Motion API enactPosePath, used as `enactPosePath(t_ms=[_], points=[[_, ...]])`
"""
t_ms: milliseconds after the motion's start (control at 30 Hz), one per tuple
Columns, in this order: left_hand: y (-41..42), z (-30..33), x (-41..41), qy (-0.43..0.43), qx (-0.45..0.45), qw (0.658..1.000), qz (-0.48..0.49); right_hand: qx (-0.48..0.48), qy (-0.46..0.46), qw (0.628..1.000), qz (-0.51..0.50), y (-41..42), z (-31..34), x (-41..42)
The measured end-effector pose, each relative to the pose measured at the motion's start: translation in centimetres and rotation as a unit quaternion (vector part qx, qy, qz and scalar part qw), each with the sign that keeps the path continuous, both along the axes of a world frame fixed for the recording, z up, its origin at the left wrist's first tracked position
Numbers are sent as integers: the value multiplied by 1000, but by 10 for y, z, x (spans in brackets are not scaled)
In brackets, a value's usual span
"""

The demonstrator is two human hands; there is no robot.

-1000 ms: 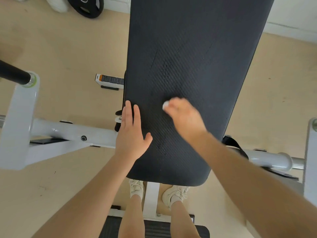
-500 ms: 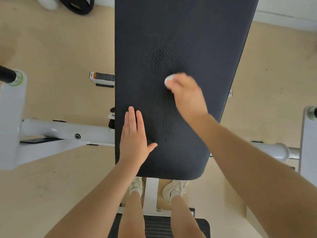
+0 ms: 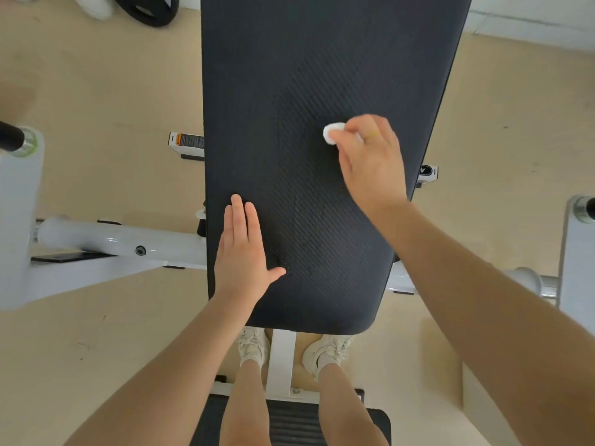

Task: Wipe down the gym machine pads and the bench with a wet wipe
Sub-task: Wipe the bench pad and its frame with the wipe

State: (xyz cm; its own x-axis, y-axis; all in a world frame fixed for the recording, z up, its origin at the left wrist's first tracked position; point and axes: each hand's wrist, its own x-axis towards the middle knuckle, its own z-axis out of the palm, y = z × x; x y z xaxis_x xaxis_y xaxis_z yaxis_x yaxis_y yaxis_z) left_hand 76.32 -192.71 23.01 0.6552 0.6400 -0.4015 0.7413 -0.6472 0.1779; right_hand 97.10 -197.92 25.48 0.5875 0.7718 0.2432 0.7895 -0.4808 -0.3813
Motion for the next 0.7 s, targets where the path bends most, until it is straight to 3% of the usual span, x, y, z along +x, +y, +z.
enactPosePath(t_ms=[100,200,300,333,400,433,467,533,567,700], points=[[-1,0,2,6,7,1000,3,9,-10,1000,25,4,-9,4],[-3,0,2,9,13,1000,7,-65,64,991,99,-15,-23,-27],[-6,1,4,15,13,1000,21,-163,84,956,228,-64,-40,-74],[-7,2,5,16,15,999,27,-205,40,936,285,-77,-44,-87],[-10,4,6,9,27,999,41,-286,78,892,342,-89,-46,-92],[-14,5,6,4,31,998,47,-298,93,887,340,-87,-41,-87],[-18,6,7,-3,36,998,49,-264,115,906,310,-78,-31,-77],[-29,4,11,-13,46,998,37,-123,156,968,153,-57,-6,-43],[-34,3,14,-13,44,999,25,-70,158,981,83,-50,1,-19],[-51,-4,35,-8,25,999,31,-51,38,997,43,-25,17,48]])
